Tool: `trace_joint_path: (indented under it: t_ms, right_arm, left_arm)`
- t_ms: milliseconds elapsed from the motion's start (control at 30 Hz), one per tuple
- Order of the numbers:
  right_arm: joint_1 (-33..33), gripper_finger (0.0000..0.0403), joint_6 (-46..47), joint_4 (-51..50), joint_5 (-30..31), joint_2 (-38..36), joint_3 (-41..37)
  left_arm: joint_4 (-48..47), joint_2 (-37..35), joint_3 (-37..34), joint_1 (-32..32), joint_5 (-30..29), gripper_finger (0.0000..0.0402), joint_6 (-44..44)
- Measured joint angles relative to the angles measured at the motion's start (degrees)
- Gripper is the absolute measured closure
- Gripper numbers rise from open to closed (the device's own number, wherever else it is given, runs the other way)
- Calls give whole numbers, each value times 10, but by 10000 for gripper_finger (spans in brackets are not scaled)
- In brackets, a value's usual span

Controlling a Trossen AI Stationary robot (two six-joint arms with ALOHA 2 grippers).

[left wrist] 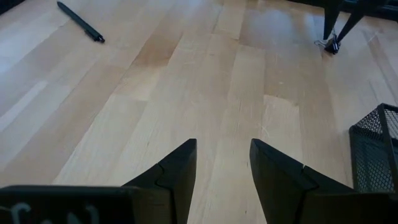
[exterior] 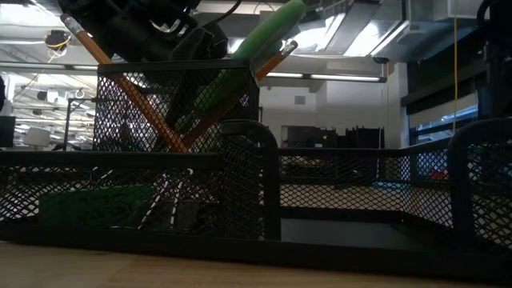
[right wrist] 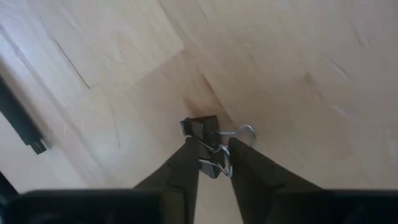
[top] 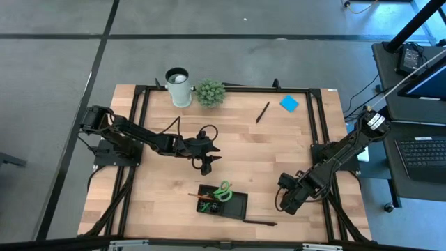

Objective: Pick and place office supplies into organizer
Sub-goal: Put the black binder clip into the black desk organizer

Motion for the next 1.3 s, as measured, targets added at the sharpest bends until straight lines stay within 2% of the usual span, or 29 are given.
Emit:
trace_joint_path:
  t_ms: [233,400,533,600,733,867,1000,1167,1300]
  right_arm:
    - [0,390,-3,4,0,-1,2]
    - [0,395,-10,8,15,1,13]
    - [0,398,-41,12,35,1,63]
    - [0,398,-46,9,71,1,94]
    - [0,400,-104,31,191,1,160]
    - [-5,401,-204,108,296,7,199]
    - [-14,401,-300,216,346,41,210]
    - [-21,401,-384,342,351,99,211]
    - [-29,401,-406,442,352,132,211]
  left_arm:
    - [0,0,0,0,0,258,2]
    - [0,0,0,0,0,258,2]
    - [-9,0,0,0,0,258,3]
    - [-20,0,0,0,0,258,3]
    - [-49,0,0,0,0,258,3]
    - [-71,0,0,0,13,258,3]
    - [-91,0,0,0,29,258,3]
    - [-124,-5,0,0,70,258,42]
    - [-173,-52,0,0,92,258,95]
